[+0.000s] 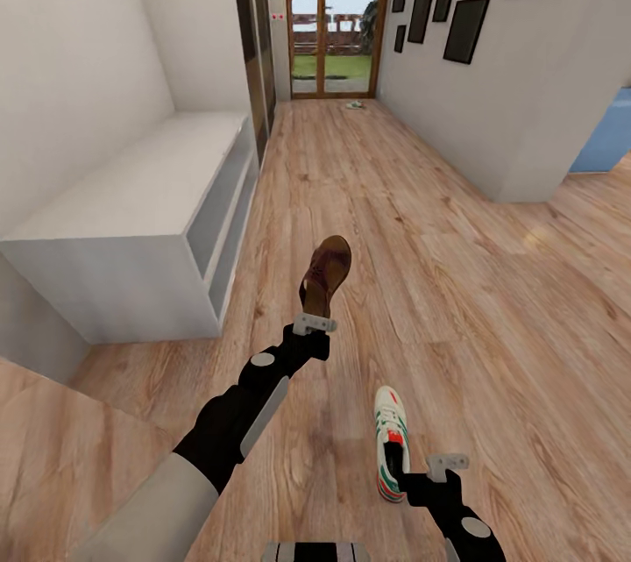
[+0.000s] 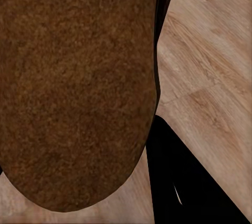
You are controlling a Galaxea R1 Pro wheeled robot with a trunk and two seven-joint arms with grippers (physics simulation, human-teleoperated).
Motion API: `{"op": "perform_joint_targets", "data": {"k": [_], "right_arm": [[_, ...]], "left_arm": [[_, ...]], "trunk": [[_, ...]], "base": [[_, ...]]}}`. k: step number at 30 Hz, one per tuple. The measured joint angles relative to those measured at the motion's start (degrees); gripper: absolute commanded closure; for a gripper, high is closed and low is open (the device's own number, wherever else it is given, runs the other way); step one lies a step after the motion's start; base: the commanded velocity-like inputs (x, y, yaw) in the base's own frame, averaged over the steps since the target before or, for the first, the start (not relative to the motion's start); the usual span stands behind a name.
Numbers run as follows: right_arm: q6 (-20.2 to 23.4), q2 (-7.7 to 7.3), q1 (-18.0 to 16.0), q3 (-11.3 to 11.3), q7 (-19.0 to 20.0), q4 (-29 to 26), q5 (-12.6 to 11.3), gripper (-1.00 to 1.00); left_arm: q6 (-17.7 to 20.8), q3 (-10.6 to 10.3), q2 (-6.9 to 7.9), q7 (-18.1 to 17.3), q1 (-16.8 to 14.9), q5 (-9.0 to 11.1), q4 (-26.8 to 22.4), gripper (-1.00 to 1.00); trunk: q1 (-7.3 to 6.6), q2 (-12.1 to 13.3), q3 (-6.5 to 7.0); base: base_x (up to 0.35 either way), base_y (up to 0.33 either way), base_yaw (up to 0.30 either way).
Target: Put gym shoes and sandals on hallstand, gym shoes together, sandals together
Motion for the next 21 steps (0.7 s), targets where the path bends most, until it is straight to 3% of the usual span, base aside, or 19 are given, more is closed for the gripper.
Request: {"op": "perform_joint_targets", "data": {"k": [15,21], "right_arm": [[0.3,-0.07,0.6,-0.3,0.1,-3.8,0.1,-1.00],[0.2,-0.03,0.6,-0.2,0.0,-4.8,0.0,-1.00]], "left_arm": [[-3.9,-0.2,0.00,0.0,0.2,0.1,-0.2,1.00],[-3.9,-0.2,0.00,0.0,0.2,0.1,-0.2,1.00]], "trunk": [[0.00,0.0,0.00],[-0.03,0.0,0.00]], "base": [[0.004,0.000,0.000],[0.185,0.000,0.000]]}}
